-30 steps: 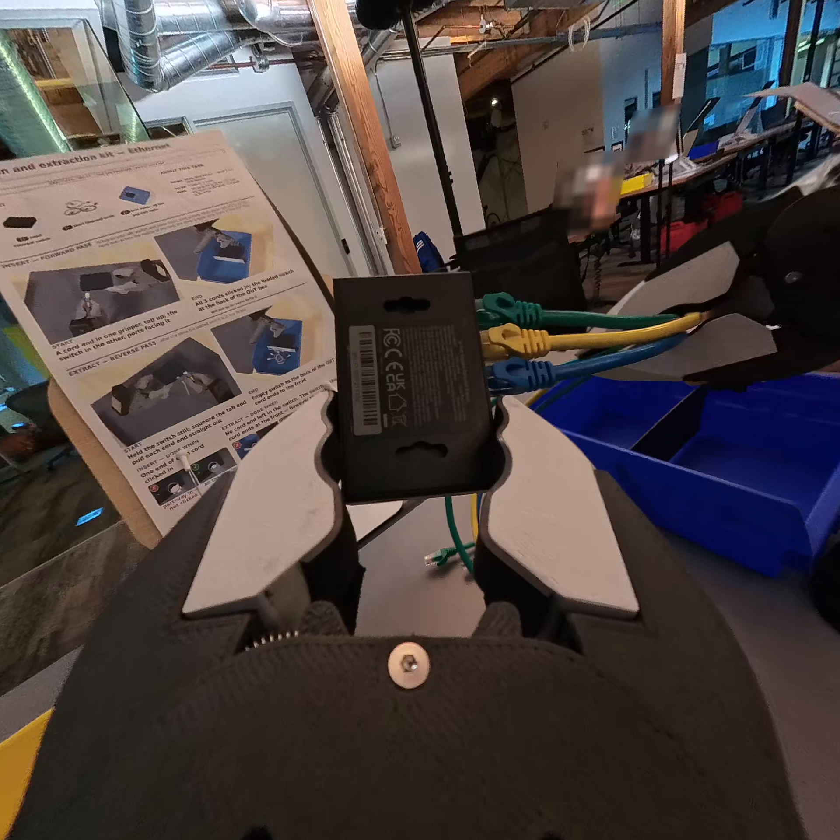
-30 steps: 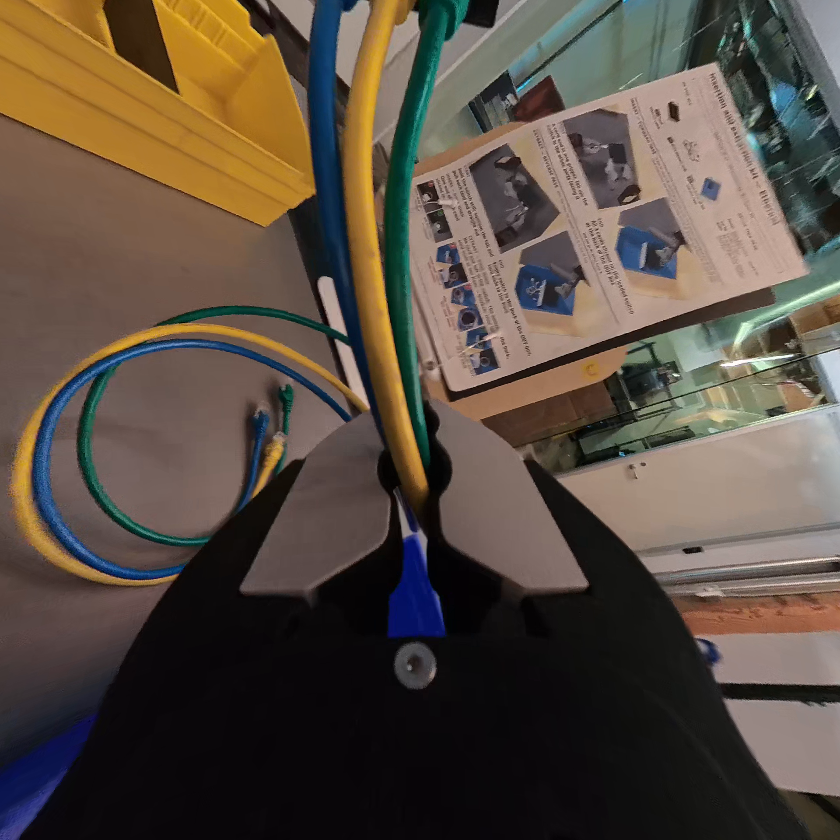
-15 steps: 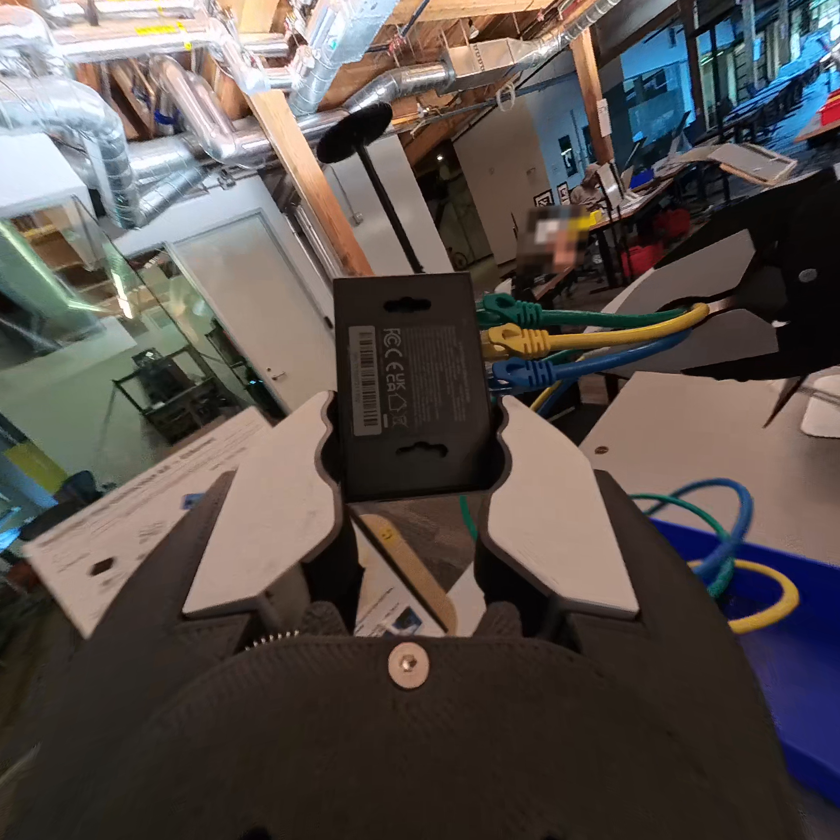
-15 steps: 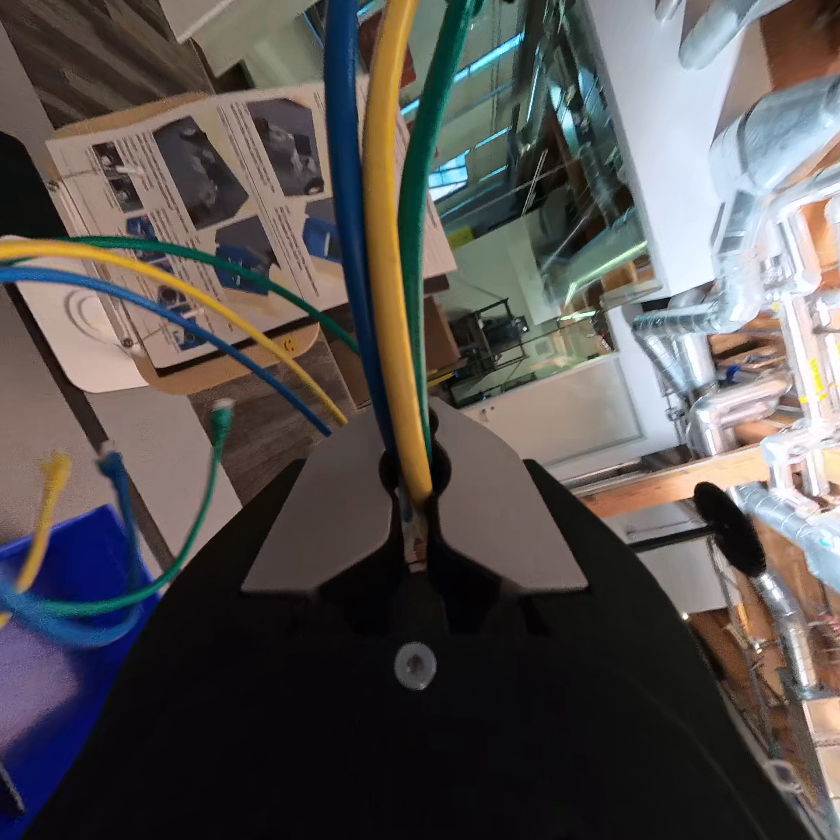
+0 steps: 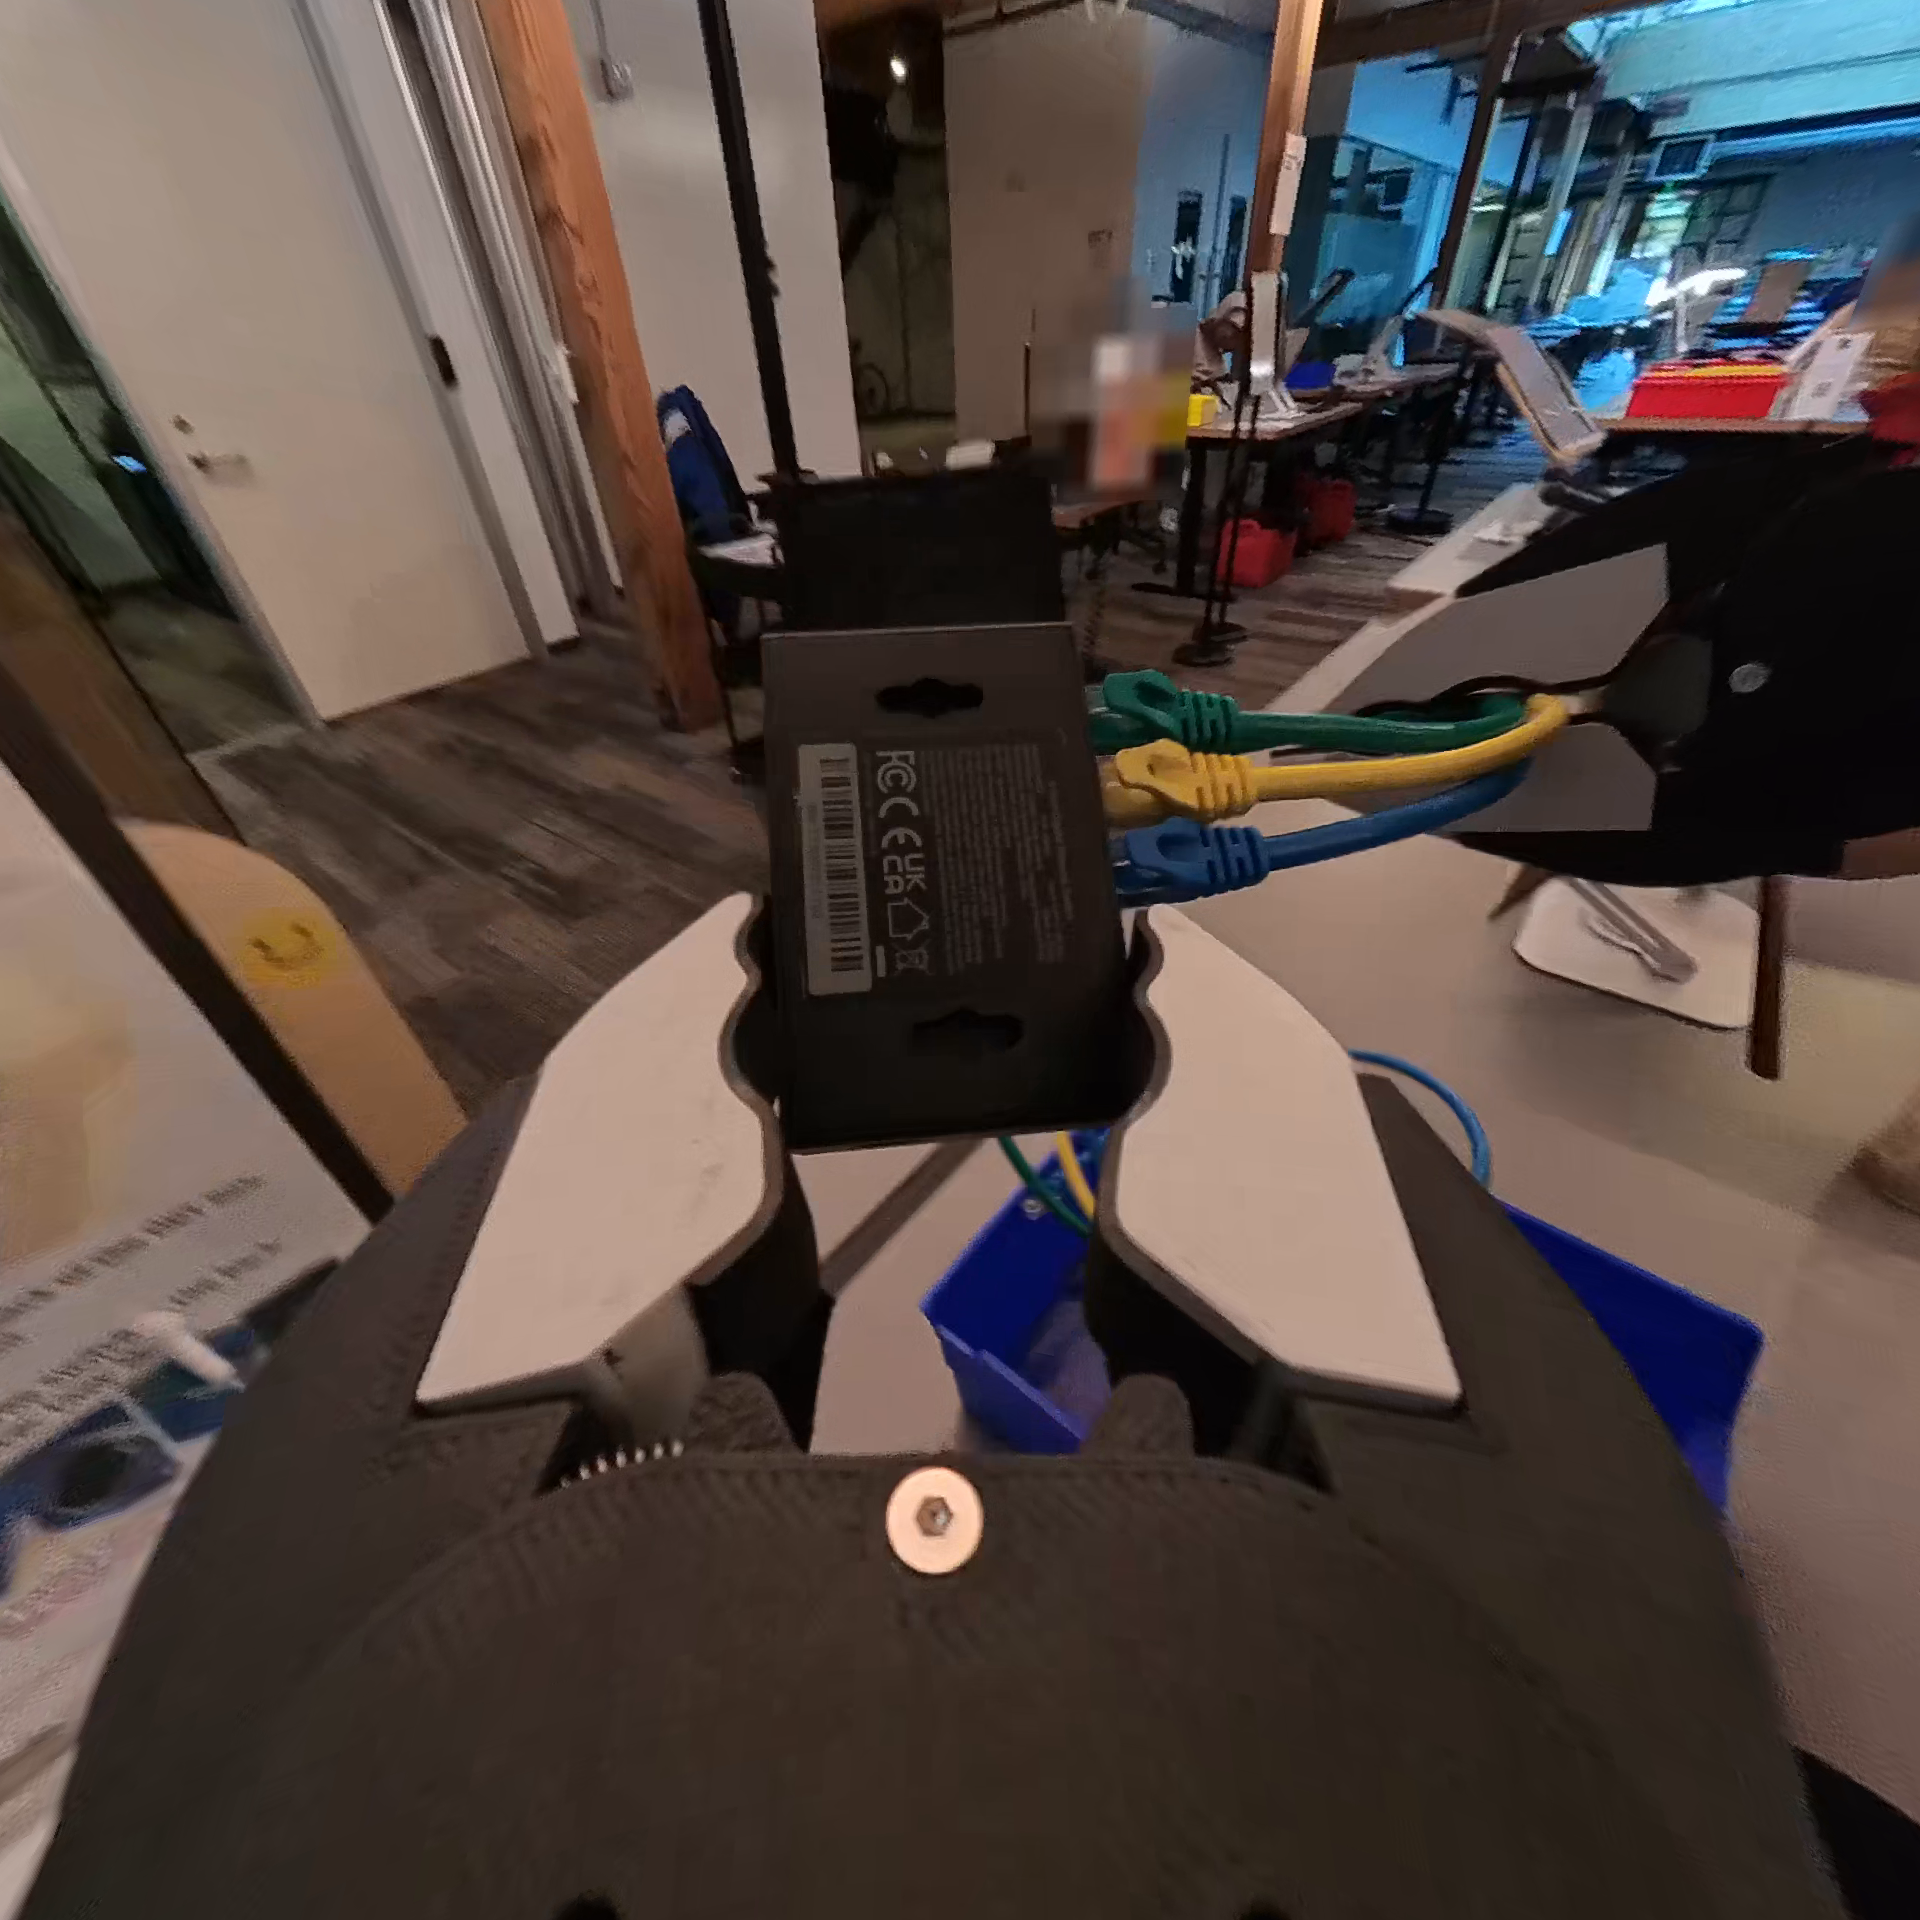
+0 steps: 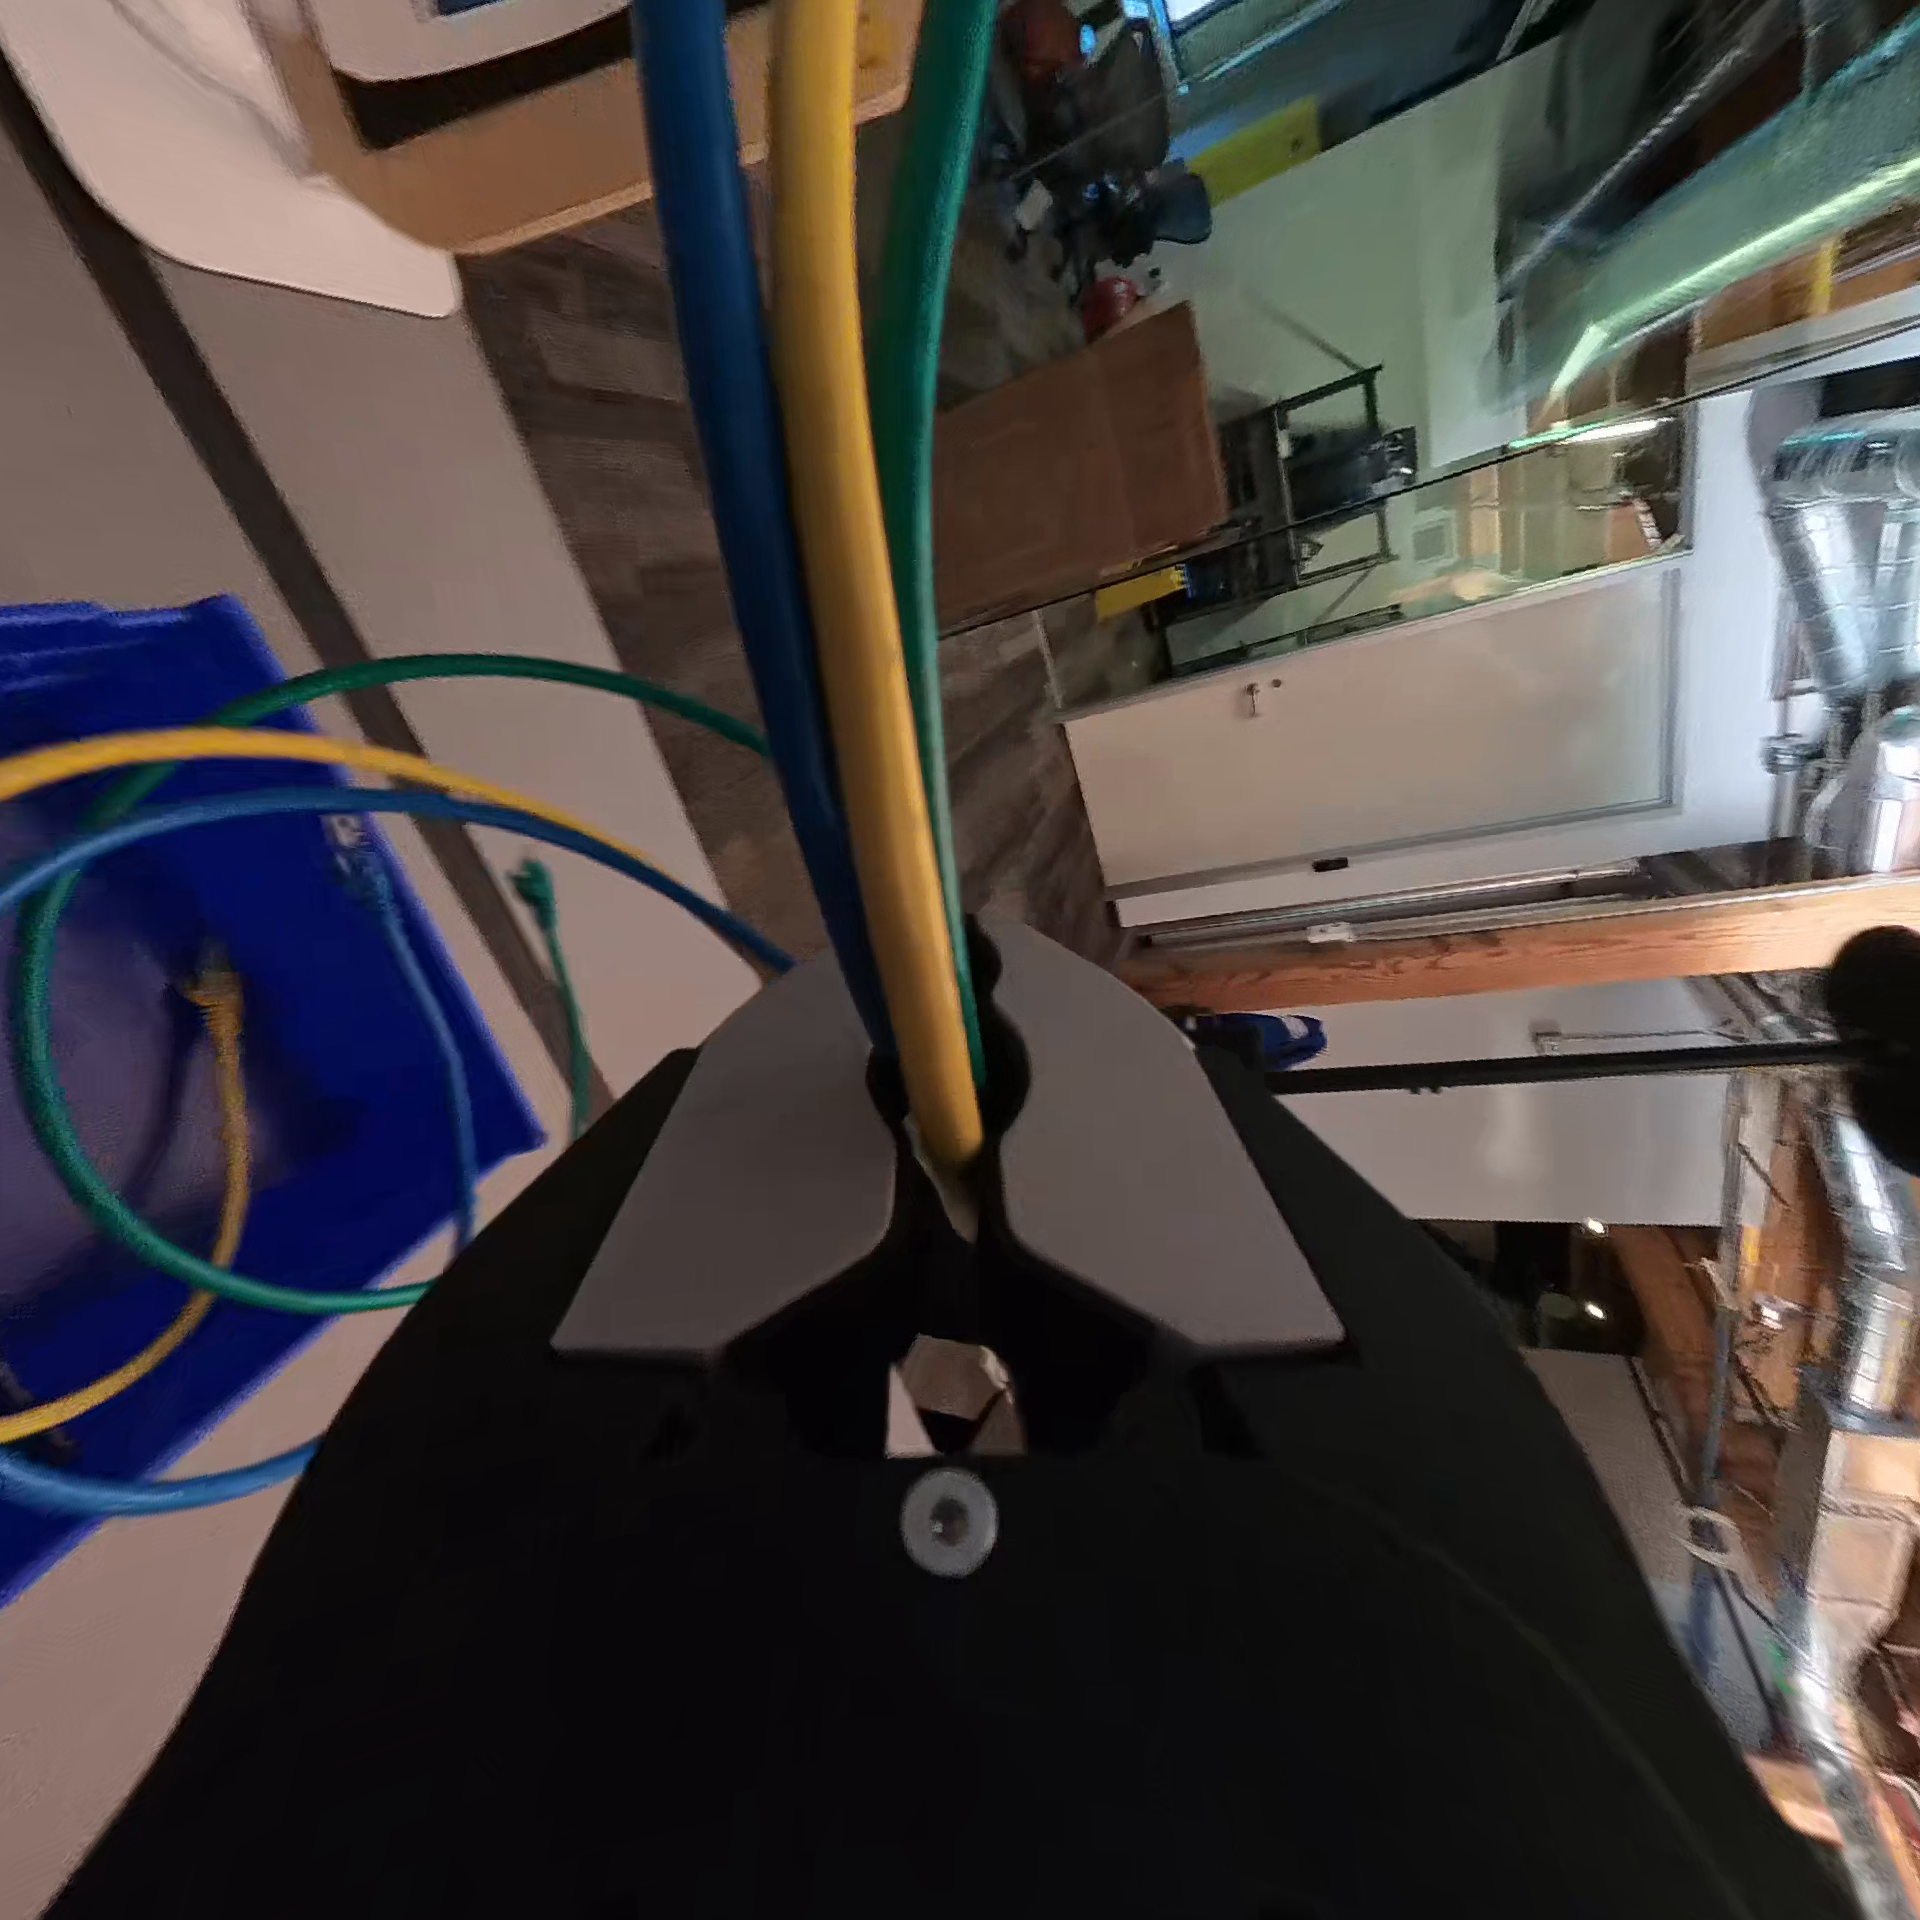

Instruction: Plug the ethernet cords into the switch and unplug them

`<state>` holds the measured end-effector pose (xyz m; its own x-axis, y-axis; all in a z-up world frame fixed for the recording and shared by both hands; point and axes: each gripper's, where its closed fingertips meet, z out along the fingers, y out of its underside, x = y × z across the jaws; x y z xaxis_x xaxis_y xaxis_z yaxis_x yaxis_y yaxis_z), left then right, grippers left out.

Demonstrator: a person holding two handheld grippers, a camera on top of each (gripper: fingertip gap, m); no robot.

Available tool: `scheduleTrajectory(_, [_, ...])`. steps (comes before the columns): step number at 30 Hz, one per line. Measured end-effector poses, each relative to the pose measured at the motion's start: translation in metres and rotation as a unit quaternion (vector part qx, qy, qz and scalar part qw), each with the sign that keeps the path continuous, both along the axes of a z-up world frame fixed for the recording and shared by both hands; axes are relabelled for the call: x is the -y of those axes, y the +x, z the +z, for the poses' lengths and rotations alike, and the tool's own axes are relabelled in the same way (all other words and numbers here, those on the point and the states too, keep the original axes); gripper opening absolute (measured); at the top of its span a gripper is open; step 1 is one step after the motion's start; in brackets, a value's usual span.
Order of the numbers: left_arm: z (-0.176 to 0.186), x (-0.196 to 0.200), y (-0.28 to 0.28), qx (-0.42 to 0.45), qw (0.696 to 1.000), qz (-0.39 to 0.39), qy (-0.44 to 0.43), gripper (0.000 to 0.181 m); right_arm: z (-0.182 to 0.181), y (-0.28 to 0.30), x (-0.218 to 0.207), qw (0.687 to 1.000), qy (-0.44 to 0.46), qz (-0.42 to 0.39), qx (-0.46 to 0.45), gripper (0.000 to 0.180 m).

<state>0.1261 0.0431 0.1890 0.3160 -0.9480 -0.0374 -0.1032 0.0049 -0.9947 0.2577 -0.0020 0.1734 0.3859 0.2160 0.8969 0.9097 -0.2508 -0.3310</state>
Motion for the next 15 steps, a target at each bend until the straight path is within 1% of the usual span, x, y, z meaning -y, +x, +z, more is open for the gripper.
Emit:
scheduleTrajectory(2, [-0.025,0.004,0.002,-0.018,1.000,-0.018,-0.009,0.062,-0.033,-0.003,0.003,0.999,-0.026,0.018,-0.037,0.006])
scheduleTrajectory(4, [-0.047,0.007,0.002,-0.046,0.999,-0.026,0.006,0.062,-0.069,-0.010,0.009,0.993,-0.059,0.044,-0.096,0.003])
scheduleTrajectory(6, [-0.070,0.009,0.004,-0.089,0.995,-0.037,0.022,0.062,-0.110,-0.018,0.017,0.984,-0.104,0.062,-0.131,0.002])
scheduleTrajectory(8, [-0.090,0.008,0.009,-0.134,0.989,-0.043,0.043,0.062,-0.148,-0.021,0.020,0.978,-0.132,0.069,-0.148,0.003])
scheduleTrajectory(11, [-0.120,0.010,0.023,-0.210,0.973,-0.061,0.075,0.063,-0.209,-0.018,0.029,0.961,-0.218,0.059,-0.159,0.003])
scheduleTrajectory(12, [-0.129,0.012,0.028,-0.231,0.967,-0.071,0.085,0.063,-0.228,-0.018,0.036,0.951,-0.257,0.059,-0.165,0.007])
scheduleTrajectory(14, [-0.145,0.014,0.035,-0.273,0.952,-0.083,0.107,0.063,-0.253,-0.014,0.046,0.937,-0.304,0.043,-0.164,0.014])
scheduleTrajectory(15, [-0.149,0.013,0.039,-0.286,0.947,-0.082,0.119,0.063,-0.256,-0.009,0.047,0.939,-0.305,0.030,-0.155,0.018])
